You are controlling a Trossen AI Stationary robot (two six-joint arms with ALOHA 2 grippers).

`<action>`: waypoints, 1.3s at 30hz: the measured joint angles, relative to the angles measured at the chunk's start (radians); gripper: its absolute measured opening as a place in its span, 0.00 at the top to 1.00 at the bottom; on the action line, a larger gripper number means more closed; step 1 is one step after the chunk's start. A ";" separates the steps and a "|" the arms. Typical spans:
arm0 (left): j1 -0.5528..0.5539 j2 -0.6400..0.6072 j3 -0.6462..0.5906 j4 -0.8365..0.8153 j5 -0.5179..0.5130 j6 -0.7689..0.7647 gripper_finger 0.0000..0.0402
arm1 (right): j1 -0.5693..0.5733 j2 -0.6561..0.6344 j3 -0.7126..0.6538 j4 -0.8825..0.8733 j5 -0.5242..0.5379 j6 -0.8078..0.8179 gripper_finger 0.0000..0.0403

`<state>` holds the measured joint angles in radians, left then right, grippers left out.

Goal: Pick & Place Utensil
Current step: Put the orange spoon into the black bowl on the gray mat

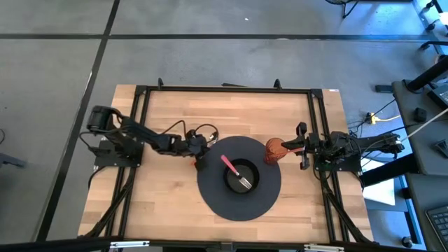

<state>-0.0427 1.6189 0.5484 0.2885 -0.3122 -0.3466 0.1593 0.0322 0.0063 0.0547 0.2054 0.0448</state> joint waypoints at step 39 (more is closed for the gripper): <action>0.044 -0.103 0.159 -0.319 -0.013 0.204 1.00 | 0.000 0.000 0.000 0.000 0.002 -0.003 0.98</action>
<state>0.0010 1.5156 0.7075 -0.0306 -0.3253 -0.1428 0.1593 0.0322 0.0066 0.0550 0.2073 0.0422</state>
